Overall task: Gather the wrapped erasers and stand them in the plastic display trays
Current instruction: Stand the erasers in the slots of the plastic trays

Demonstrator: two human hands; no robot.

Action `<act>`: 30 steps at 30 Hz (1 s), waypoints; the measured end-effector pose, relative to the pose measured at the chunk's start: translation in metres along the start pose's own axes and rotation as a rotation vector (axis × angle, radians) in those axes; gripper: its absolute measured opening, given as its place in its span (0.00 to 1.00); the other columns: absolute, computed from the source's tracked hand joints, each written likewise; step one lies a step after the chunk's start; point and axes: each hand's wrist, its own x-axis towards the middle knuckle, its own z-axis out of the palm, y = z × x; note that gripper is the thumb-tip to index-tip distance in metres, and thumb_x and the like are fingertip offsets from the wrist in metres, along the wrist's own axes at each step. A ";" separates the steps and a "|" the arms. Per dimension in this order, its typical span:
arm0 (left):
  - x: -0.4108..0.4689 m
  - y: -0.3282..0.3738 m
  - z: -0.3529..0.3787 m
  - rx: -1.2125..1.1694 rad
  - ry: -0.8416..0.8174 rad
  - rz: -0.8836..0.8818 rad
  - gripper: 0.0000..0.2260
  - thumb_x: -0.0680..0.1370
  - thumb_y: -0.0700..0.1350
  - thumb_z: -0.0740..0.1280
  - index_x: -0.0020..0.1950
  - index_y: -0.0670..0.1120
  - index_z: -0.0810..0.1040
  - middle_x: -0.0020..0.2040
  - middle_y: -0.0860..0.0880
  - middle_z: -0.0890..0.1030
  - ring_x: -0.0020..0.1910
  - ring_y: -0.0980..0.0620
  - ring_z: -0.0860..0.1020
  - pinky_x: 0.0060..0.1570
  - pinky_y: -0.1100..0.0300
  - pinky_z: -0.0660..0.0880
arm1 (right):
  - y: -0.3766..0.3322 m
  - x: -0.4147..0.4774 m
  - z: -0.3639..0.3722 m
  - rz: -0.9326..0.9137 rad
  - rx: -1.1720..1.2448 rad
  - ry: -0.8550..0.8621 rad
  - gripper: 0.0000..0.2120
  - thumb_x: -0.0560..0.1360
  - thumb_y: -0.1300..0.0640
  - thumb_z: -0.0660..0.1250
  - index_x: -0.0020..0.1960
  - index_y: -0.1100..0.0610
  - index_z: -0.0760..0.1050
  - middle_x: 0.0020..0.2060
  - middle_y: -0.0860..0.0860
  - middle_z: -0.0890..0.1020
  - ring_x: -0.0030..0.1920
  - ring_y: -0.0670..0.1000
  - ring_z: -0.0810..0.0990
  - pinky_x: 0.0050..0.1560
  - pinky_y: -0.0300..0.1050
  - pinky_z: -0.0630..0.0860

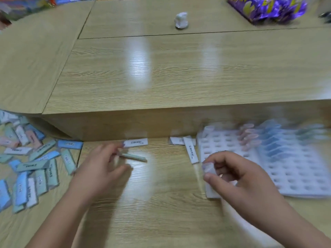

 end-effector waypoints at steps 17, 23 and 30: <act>-0.008 0.136 0.012 -0.436 0.015 0.098 0.05 0.72 0.56 0.70 0.44 0.58 0.83 0.34 0.48 0.78 0.29 0.58 0.71 0.28 0.67 0.66 | 0.036 -0.013 -0.113 0.177 0.292 0.192 0.05 0.74 0.65 0.69 0.46 0.57 0.80 0.33 0.47 0.83 0.34 0.45 0.83 0.35 0.31 0.76; -0.009 0.199 0.038 -0.562 -0.090 0.162 0.07 0.78 0.50 0.66 0.45 0.61 0.82 0.31 0.55 0.78 0.31 0.58 0.74 0.33 0.66 0.71 | 0.061 -0.028 -0.167 0.215 0.332 0.314 0.04 0.75 0.67 0.68 0.46 0.60 0.79 0.33 0.48 0.83 0.33 0.46 0.83 0.34 0.33 0.77; -0.017 0.264 0.066 -0.546 -0.137 0.234 0.06 0.76 0.52 0.67 0.49 0.61 0.83 0.41 0.46 0.83 0.37 0.48 0.79 0.34 0.56 0.75 | 0.089 -0.038 -0.220 0.233 0.313 0.453 0.07 0.76 0.66 0.68 0.50 0.56 0.80 0.36 0.49 0.83 0.36 0.47 0.84 0.40 0.37 0.81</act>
